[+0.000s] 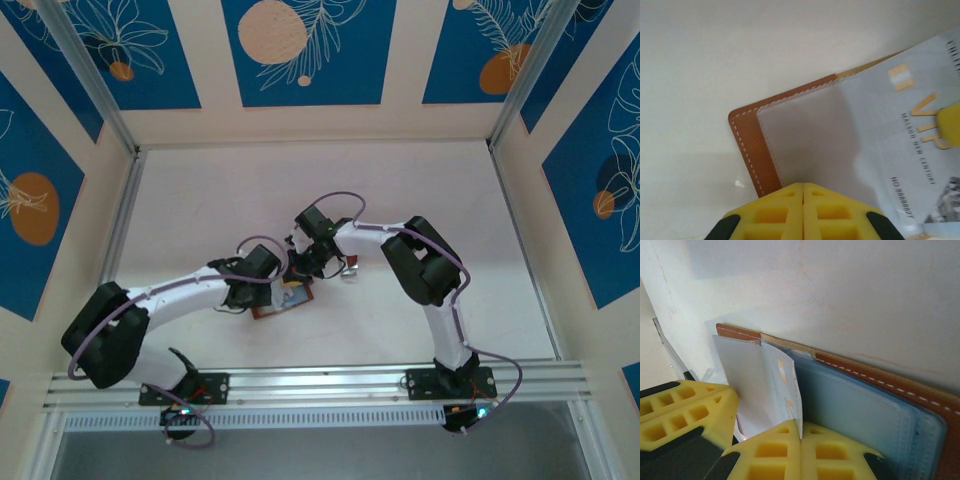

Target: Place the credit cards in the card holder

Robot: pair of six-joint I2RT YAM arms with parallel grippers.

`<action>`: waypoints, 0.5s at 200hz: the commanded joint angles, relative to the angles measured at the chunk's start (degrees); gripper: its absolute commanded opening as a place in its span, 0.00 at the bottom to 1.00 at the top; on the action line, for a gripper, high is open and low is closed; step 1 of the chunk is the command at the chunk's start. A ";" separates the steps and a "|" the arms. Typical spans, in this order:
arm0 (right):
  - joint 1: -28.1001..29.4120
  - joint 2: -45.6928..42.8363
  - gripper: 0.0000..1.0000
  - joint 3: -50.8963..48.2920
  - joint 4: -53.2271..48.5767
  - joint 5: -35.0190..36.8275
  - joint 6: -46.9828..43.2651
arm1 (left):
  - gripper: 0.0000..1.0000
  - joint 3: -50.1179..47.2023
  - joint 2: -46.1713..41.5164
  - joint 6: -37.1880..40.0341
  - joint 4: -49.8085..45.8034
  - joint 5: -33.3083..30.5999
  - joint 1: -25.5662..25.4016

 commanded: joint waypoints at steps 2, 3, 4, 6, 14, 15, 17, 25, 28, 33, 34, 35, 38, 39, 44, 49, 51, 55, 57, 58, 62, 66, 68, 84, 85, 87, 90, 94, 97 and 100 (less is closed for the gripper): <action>0.46 2.58 0.00 0.37 -5.56 8.17 -2.02 | 0.04 -1.76 1.32 -0.29 -1.58 0.30 -0.54; 0.47 2.58 0.00 0.43 -5.64 8.19 -2.08 | 0.04 -1.79 1.35 -0.29 -1.56 0.35 -0.49; 0.47 2.58 0.00 0.45 -5.72 8.24 -2.11 | 0.04 -1.80 1.37 -0.29 -1.51 0.34 -0.52; 0.41 2.58 0.00 0.54 -5.85 8.21 -2.20 | 0.04 -1.99 1.44 -0.35 -1.43 0.33 -0.53; 0.48 2.58 0.00 0.81 -6.06 8.38 -2.46 | 0.04 -2.47 1.64 -0.44 -0.93 0.52 -0.49; 0.48 2.58 0.00 0.82 -6.11 8.38 -2.52 | 0.04 -2.50 1.69 -0.45 -0.85 0.51 -0.47; 0.41 2.58 0.00 0.90 -6.14 8.33 -2.61 | 0.04 -2.65 1.72 -0.46 -0.72 0.54 -0.52; 0.48 2.58 0.00 1.16 -6.41 8.55 -2.79 | 0.03 -2.95 2.03 -0.51 -0.43 0.59 -0.54; 0.48 2.60 0.00 1.23 -6.42 8.55 -2.83 | 0.03 -3.03 2.19 -0.47 -0.37 0.59 -0.48; 0.45 2.66 0.00 1.34 -6.50 8.68 -2.91 | 0.03 -3.11 2.46 -0.38 -0.32 0.69 -0.53; 0.42 2.67 0.00 1.35 -6.50 8.70 -2.92 | 0.03 -3.12 2.54 -0.38 -0.32 0.68 -0.53; 0.41 2.71 0.00 1.36 -6.46 8.72 -2.92 | 0.02 -3.13 2.57 -0.37 -0.28 0.68 -0.54; 0.45 2.69 0.00 1.44 -6.58 8.77 -2.93 | 0.02 -3.14 2.79 -0.37 -0.24 0.67 -0.54; 0.46 2.68 0.00 1.45 -6.63 8.75 -2.93 | 0.02 -3.14 2.84 -0.37 -0.24 0.67 -0.54; 0.46 2.75 0.00 1.54 -6.68 8.85 -2.88 | 0.02 -3.13 3.11 -0.29 -0.08 0.75 -0.50; 0.43 2.80 0.00 1.58 -6.65 8.94 -2.84 | 0.02 -3.26 3.22 -0.29 0.07 0.83 -0.49; 0.47 2.84 0.00 1.62 -6.63 8.91 -2.84 | 0.02 -3.25 3.29 -0.22 0.15 0.84 -0.48; 0.54 2.85 0.00 1.63 -6.60 8.90 -2.67 | 0.02 -3.34 3.40 -0.20 0.32 1.00 -0.51; 0.56 2.85 0.00 1.60 -6.60 8.86 -2.62 | 0.02 -3.39 3.45 -0.20 0.37 1.02 -0.47; 0.56 2.89 0.00 1.57 -6.55 8.84 -2.60 | 0.02 -3.35 3.47 -0.15 0.42 1.02 -0.46; 0.63 2.92 0.00 1.50 -6.47 8.73 -2.39 | 0.02 -3.38 3.53 -0.19 0.53 1.07 -0.53; 0.70 2.93 0.00 1.41 -6.30 8.48 -2.19 | 0.02 -3.39 3.61 -0.26 0.55 1.11 -0.53; 0.73 2.96 0.00 1.31 -6.15 8.31 -2.04 | 0.02 -3.40 3.65 -0.21 0.60 1.11 -0.54; 1.20 3.10 0.00 0.28 -4.64 6.69 -0.76 | 0.02 -3.40 3.92 -0.24 0.88 1.19 -0.53; 1.23 3.15 0.00 0.21 -4.56 6.66 -0.66 | 0.02 -3.36 3.93 -0.22 0.85 1.19 -0.54; 1.33 3.19 0.00 0.09 -4.39 6.50 -0.51 | 0.02 -3.32 4.00 -0.27 0.87 1.20 -0.54; 1.35 3.20 0.00 -0.14 -4.09 6.25 -0.27 | 0.02 -3.37 4.02 -0.28 0.90 1.20 -0.53; 1.43 3.20 0.00 -0.48 -3.78 5.98 0.13 | 0.02 -3.38 4.10 -0.28 0.95 1.20 -0.54; 1.48 3.20 0.00 -0.74 -3.55 5.80 0.34 | 0.02 -3.38 4.18 -0.35 0.98 1.29 -0.54; 1.52 3.20 0.00 -1.01 -3.26 5.64 0.59 | 0.02 -3.36 4.24 -0.41 1.10 1.29 -0.52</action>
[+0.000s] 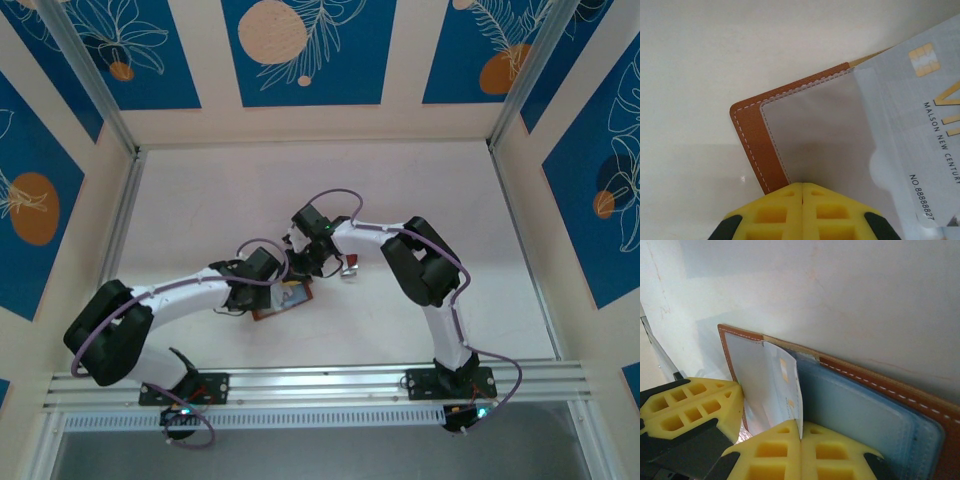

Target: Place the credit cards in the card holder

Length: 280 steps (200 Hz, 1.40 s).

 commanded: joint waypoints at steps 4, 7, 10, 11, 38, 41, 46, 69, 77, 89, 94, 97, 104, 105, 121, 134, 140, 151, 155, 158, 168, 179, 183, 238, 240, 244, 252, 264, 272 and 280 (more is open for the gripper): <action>0.77 3.09 0.00 -3.15 -0.81 3.46 2.36 | 0.02 -2.32 3.25 -0.50 0.04 1.38 -0.42; 0.77 3.02 0.00 -3.43 -0.64 3.32 2.62 | 0.02 -2.35 3.25 -0.54 0.07 1.38 -0.40; 0.77 2.94 0.00 -3.72 -0.43 3.20 2.80 | 0.02 -2.39 3.23 -0.61 0.12 1.38 -0.43; 0.77 2.87 0.00 -3.84 -0.29 3.07 2.90 | 0.02 -2.42 3.20 -0.63 0.16 1.38 -0.38; 1.07 1.89 0.00 -5.69 0.81 3.16 3.96 | 0.02 -2.54 2.99 -0.81 0.21 1.47 -0.43; 1.24 1.67 0.00 -5.93 0.90 3.32 3.98 | 0.02 -2.60 2.99 -0.81 0.21 1.46 -0.43; 1.31 1.52 0.00 -6.11 0.85 3.81 4.07 | 0.02 -2.57 2.99 -0.83 0.21 1.40 -0.39; 1.81 0.94 0.00 -6.78 1.37 4.41 4.16 | 0.02 -2.58 2.97 -0.98 0.46 1.51 -0.41; 1.91 0.98 0.00 -6.93 1.33 4.49 4.16 | 0.02 -2.60 2.98 -0.97 0.55 1.64 -0.41; 2.28 0.98 0.00 -7.20 1.22 4.90 4.07 | 0.02 -2.55 3.11 -0.98 0.64 1.64 -0.42; 2.36 0.91 0.00 -7.37 1.24 5.05 3.99 | 0.02 -2.57 3.17 -0.99 0.72 1.64 -0.42; 2.48 0.90 0.00 -7.39 1.27 5.14 3.99 | 0.02 -2.61 3.16 -0.99 0.71 1.64 -0.43; 2.77 0.81 0.00 -7.64 1.20 5.52 3.94 | 0.02 -2.61 3.16 -0.99 0.78 1.64 -0.42; 2.83 0.74 0.00 -7.72 1.19 5.61 3.91 | 0.02 -2.57 3.16 -0.99 0.85 1.64 -0.43; 3.44 0.45 0.00 -8.23 1.19 6.06 3.58 | 0.02 -2.61 3.20 -1.08 1.06 1.72 -0.43; 3.83 0.19 0.00 -8.64 1.27 6.13 3.09 | 0.02 -2.70 3.33 -1.08 1.21 1.73 -0.43; 4.01 0.19 0.00 -8.72 1.20 6.06 2.87 | 0.02 -2.54 3.39 -1.03 1.22 1.74 -0.40; 4.15 0.19 0.00 -8.63 0.56 6.40 2.37 | 0.02 -2.61 3.52 -0.99 1.26 1.73 -0.43; 4.23 0.19 0.00 -8.73 0.41 6.48 2.25 | 0.02 -2.55 3.47 -0.99 1.26 1.73 -0.42; 4.28 0.19 0.00 -8.76 0.33 6.47 2.11 | 0.02 -2.58 3.44 -0.99 1.26 1.73 -0.43; 4.35 0.01 0.00 -9.10 0.40 6.28 1.81 | 0.02 -2.58 3.34 -0.98 1.24 1.73 -0.43; 4.36 -0.12 0.00 -9.41 0.44 5.89 1.21 | 0.02 -2.54 3.23 -0.96 1.22 1.65 -0.43; 4.37 -0.16 0.00 -9.49 0.16 6.02 1.07 | 0.02 -2.53 3.19 -0.99 1.19 1.60 -0.43; 4.44 -1.65 0.00 -12.12 1.09 4.35 0.21 | 0.02 -2.55 3.20 -1.16 1.09 1.51 -0.43; 4.46 -1.73 0.00 -12.16 1.10 4.29 0.21 | 0.02 -2.58 3.20 -1.14 1.09 1.47 -0.43; 4.46 -1.74 0.00 -12.29 1.11 4.25 0.21 | 0.02 -2.59 3.25 -1.12 1.05 1.55 -0.42; 4.54 -1.83 0.00 -12.40 1.15 4.06 0.26 | 0.02 -2.50 3.26 -1.16 1.09 1.55 -0.42; 4.53 -1.79 0.00 -12.42 1.36 3.88 0.21 | 0.02 -2.52 3.13 -1.16 0.99 1.55 -0.41; 4.59 -1.59 0.00 -12.09 1.45 3.73 0.26 | 0.02 -2.61 3.08 -1.25 1.09 1.55 -0.34; 4.70 -1.28 0.00 -11.65 1.63 3.28 0.36 | 0.02 -2.54 3.16 -1.17 1.08 1.55 -0.39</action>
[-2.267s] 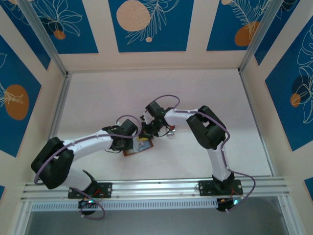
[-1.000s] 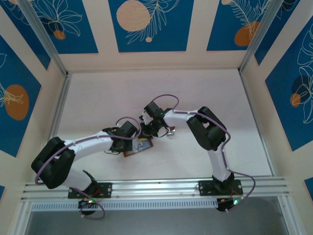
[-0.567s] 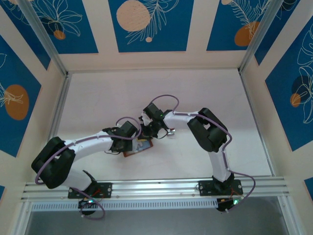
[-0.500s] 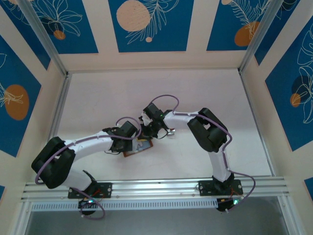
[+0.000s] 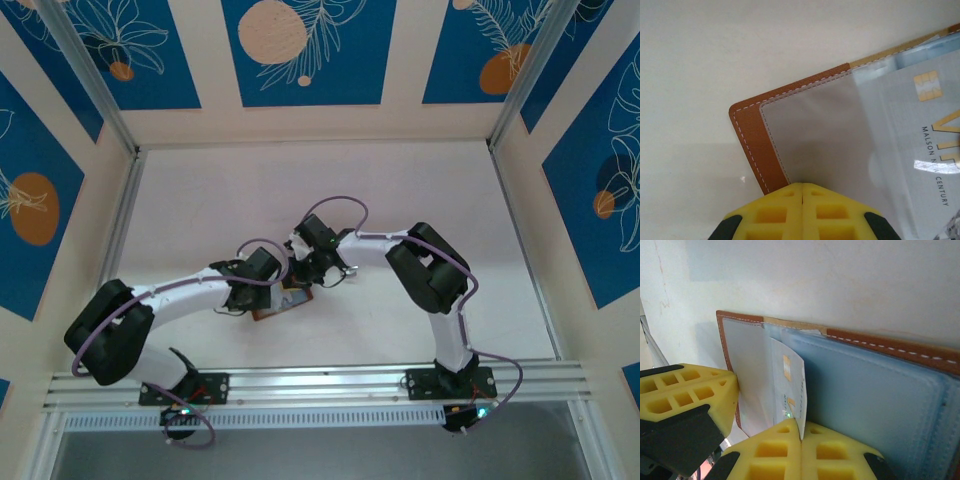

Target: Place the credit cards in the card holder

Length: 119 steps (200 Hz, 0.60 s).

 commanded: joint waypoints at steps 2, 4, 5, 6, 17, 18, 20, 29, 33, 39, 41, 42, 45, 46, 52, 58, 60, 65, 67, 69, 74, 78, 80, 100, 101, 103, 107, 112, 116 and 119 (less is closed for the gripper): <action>2.71 3.12 0.00 -2.38 -8.33 0.58 -1.37 | 0.02 -2.49 2.90 -0.88 0.91 1.57 -0.35; 2.71 3.20 0.00 -2.26 -8.32 0.56 -1.40 | 0.02 -2.47 2.90 -0.88 0.91 1.57 -0.39; 2.71 3.23 0.00 -2.18 -8.31 0.56 -1.40 | 0.02 -2.46 2.91 -0.88 0.91 1.62 -0.36; 2.76 3.29 0.00 -2.10 -8.31 0.56 -1.36 | 0.02 -2.49 2.91 -0.84 0.91 1.64 -0.38; 2.84 3.89 0.00 -1.14 -8.16 0.39 -1.15 | 0.02 -2.50 2.90 -0.88 0.91 1.66 -0.40; 2.84 3.89 0.00 -1.14 -8.16 0.39 -1.15 | 0.02 -2.51 2.90 -0.88 0.91 1.66 -0.45; 2.88 3.95 0.00 -0.96 -8.12 0.34 -1.06 | 0.02 -2.48 2.91 -0.88 0.91 1.66 -0.46; 2.81 4.46 0.00 -0.21 -8.20 0.21 -0.82 | 0.02 -2.53 2.82 -0.88 0.90 1.66 -0.48; 2.88 4.64 0.00 0.10 -8.16 0.16 -0.72 | 0.02 -2.57 2.75 -0.89 0.98 1.74 -0.49; 2.83 4.91 0.00 0.62 -8.15 0.09 -0.63 | 0.02 -2.52 2.68 -0.88 1.01 1.75 -0.49; 2.81 4.99 0.00 0.75 -8.21 0.07 -0.55 | 0.02 -2.52 2.72 -0.88 0.96 1.75 -0.47; 2.81 5.01 0.00 0.82 -8.17 0.09 -0.50 | 0.02 -2.48 2.72 -0.88 0.94 1.75 -0.48; 2.76 5.09 0.00 1.02 -8.14 0.11 -0.45 | 0.02 -2.50 2.73 -0.88 0.88 1.75 -0.49; 2.78 5.10 0.00 1.08 -8.14 0.07 -0.36 | 0.02 -2.51 2.68 -0.84 0.90 1.75 -0.50; 2.75 5.24 0.00 1.46 -8.07 0.03 -0.15 | 0.02 -2.51 2.73 -0.88 0.89 1.66 -0.43; 2.63 5.33 0.00 1.67 -7.85 -0.10 0.10 | 0.02 -2.54 2.73 -0.88 0.91 1.70 -0.42; 2.65 5.36 0.00 1.72 -7.80 -0.18 0.20 | 0.02 -2.60 2.69 -0.84 0.98 1.74 -0.41; 2.69 5.43 0.00 1.88 -7.62 -0.44 0.41 | 0.02 -2.60 2.73 -0.88 1.00 1.75 -0.47; 2.73 5.47 0.00 1.86 -7.50 -0.48 0.45 | 0.02 -2.54 2.73 -0.88 1.00 1.75 -0.49; 2.78 5.49 0.00 1.92 -7.45 -0.54 0.53 | 0.02 -2.60 2.69 -0.88 1.00 1.75 -0.47; 2.77 5.54 0.00 1.94 -7.30 -0.70 0.82 | 0.02 -2.54 2.73 -0.88 0.96 1.75 -0.42; 2.83 5.56 0.00 1.94 -7.19 -0.76 0.99 | 0.02 -2.51 2.73 -0.88 1.00 1.70 -0.45; 2.87 5.59 0.00 1.87 -7.06 -0.85 1.04 | 0.02 -2.52 2.73 -0.88 1.00 1.69 -0.48; 3.00 5.47 0.00 1.46 -5.94 -1.91 1.79 | 0.02 -2.48 2.82 -0.88 1.30 1.84 -0.42; 2.99 5.47 0.00 1.44 -5.85 -1.99 1.82 | 0.02 -2.50 2.82 -0.88 1.28 1.84 -0.46; 3.09 5.40 0.00 1.37 -5.67 -2.21 1.90 | 0.02 -2.52 2.84 -0.88 1.34 1.88 -0.49; 3.19 5.37 0.00 1.26 -5.24 -2.61 2.13 | 0.02 -2.45 2.90 -0.88 1.35 1.92 -0.45; 3.25 5.44 0.00 1.16 -4.80 -3.21 2.30 | 0.02 -2.48 2.90 -0.88 1.43 1.92 -0.49; 3.35 5.46 0.00 1.15 -4.51 -3.78 2.41 | 0.02 -2.52 2.86 -0.88 1.49 1.99 -0.45; 3.44 5.54 0.00 1.15 -4.20 -4.10 2.53 | 0.02 -2.50 2.82 -0.88 1.46 2.01 -0.49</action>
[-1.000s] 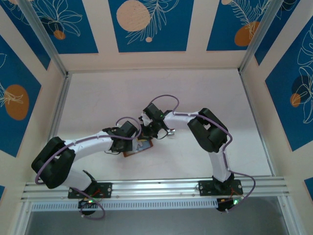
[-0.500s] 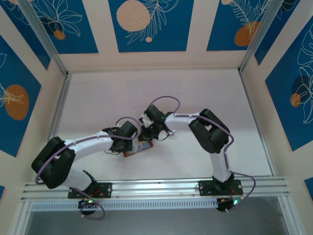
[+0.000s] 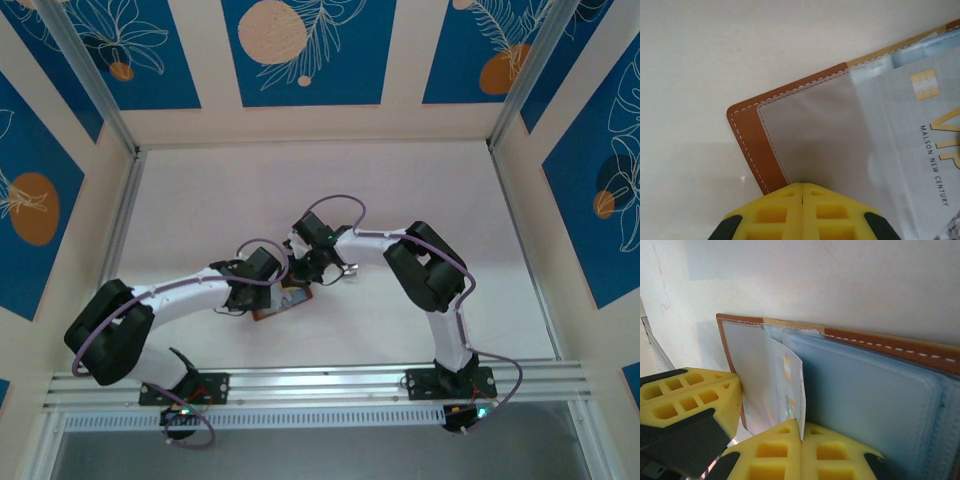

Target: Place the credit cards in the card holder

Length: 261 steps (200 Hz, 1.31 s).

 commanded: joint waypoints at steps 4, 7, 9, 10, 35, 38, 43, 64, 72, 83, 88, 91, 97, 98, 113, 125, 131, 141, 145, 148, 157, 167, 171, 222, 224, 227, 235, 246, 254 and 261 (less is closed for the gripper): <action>3.57 4.36 0.00 -1.63 -1.29 -3.39 1.36 | 0.02 -2.52 2.82 -0.68 1.62 2.01 -0.49; 3.59 4.39 0.00 -1.67 -1.00 -3.83 1.40 | 0.02 -2.52 2.71 -0.67 1.62 2.01 -0.45; 3.61 4.47 0.00 -1.67 -0.83 -4.02 1.39 | 0.02 -2.48 2.72 -0.68 1.61 2.01 -0.48; 3.65 4.54 0.00 -1.67 -0.79 -4.11 1.44 | 0.02 -2.42 2.73 -0.68 1.63 2.01 -0.49; 3.61 5.09 0.00 -2.72 2.32 -7.66 1.67 | 0.02 -2.55 2.08 -0.94 1.47 1.84 -0.48; 3.58 5.12 0.00 -2.99 2.86 -8.25 1.75 | 0.02 -2.55 1.97 -0.95 1.46 1.84 -0.42; 3.31 5.18 0.00 -3.48 3.58 -8.96 1.76 | 0.02 -2.73 1.78 -1.11 1.39 1.84 -0.37; 1.83 5.61 0.00 -5.47 7.09 -12.68 1.50 | 0.03 -2.84 0.60 -1.47 1.18 2.09 -0.33; 1.11 5.66 0.00 -6.41 8.52 -13.93 1.65 | 0.03 -2.87 0.08 -1.65 1.13 2.26 -0.33; 0.33 5.58 0.00 -7.33 9.59 -14.77 1.78 | 0.03 -2.72 -0.55 -1.80 0.87 2.36 -0.14; -0.01 5.49 0.00 -7.76 9.91 -14.90 1.75 | 0.03 -2.65 -0.81 -1.83 0.57 2.28 -0.06; -0.25 5.41 0.00 -7.94 9.98 -14.92 1.76 | 0.03 -2.62 -1.01 -1.82 0.40 2.20 0.02; -0.48 5.40 0.00 -8.08 10.05 -15.00 1.57 | 0.04 -2.77 -1.38 -1.83 0.25 2.10 0.24; -0.51 5.40 0.00 -8.08 10.06 -15.05 1.58 | 0.04 -2.73 -1.48 -1.83 0.24 2.10 0.27; -0.80 5.84 0.00 -8.01 10.18 -15.52 1.49 | 0.04 -2.99 -2.55 -1.83 0.01 2.39 1.26; -0.76 6.46 0.00 -7.66 10.31 -15.80 1.65 | 0.05 -3.56 -3.82 -1.82 0.67 3.98 2.41; -0.72 6.85 0.00 -7.40 10.26 -15.80 1.76 | 0.05 -3.85 -4.65 -1.83 1.12 4.68 2.85; -0.63 7.31 0.00 -7.30 10.52 -15.89 1.91 | 0.06 -3.95 -5.90 -1.83 1.25 5.23 3.17; -0.58 7.48 0.00 -7.25 10.83 -16.03 2.00 | 0.07 -3.79 -6.31 -1.83 1.02 5.34 3.32; -0.61 7.57 0.00 -7.29 10.96 -16.12 2.14 | 0.07 -3.81 -6.46 -1.78 0.84 5.47 3.47; -0.76 8.01 0.00 -7.38 11.77 -16.70 2.55 | 0.07 -3.81 -7.07 -1.75 0.43 5.92 4.17; -0.85 8.55 0.00 -7.34 12.40 -17.47 2.79 | 0.07 -4.11 -7.44 -1.43 0.41 5.98 4.70; -0.91 8.72 0.00 -7.28 12.62 -17.78 2.89 | 0.07 -4.18 -7.46 -1.31 0.41 5.90 4.86; -0.41 9.72 0.00 -5.48 10.13 -16.98 1.32 | 0.06 -4.55 -4.72 -1.11 0.58 5.88 4.99; -0.38 9.71 0.00 -5.35 9.75 -16.67 1.14 | 0.06 -4.57 -4.78 -1.16 0.58 5.84 4.96; -0.29 9.63 0.00 -5.17 9.27 -16.15 0.96 | 0.06 -4.65 -4.85 -1.21 0.58 5.82 4.95; -0.19 9.70 0.00 -4.64 7.90 -14.81 0.60 | 0.06 -4.65 -5.40 -1.30 0.37 5.70 5.08; -0.09 10.04 0.00 -3.61 5.17 -12.57 0.06 | 0.06 -4.42 -6.49 -1.17 -0.02 6.07 5.37; 0.05 10.22 0.00 -2.94 3.36 -11.06 -0.40 | 0.06 -4.29 -7.50 -1.12 -0.58 6.61 5.97; 0.15 10.24 0.01 -2.65 2.36 -9.95 -0.67 | 0.06 -4.13 -8.49 -1.06 -1.24 6.76 6.54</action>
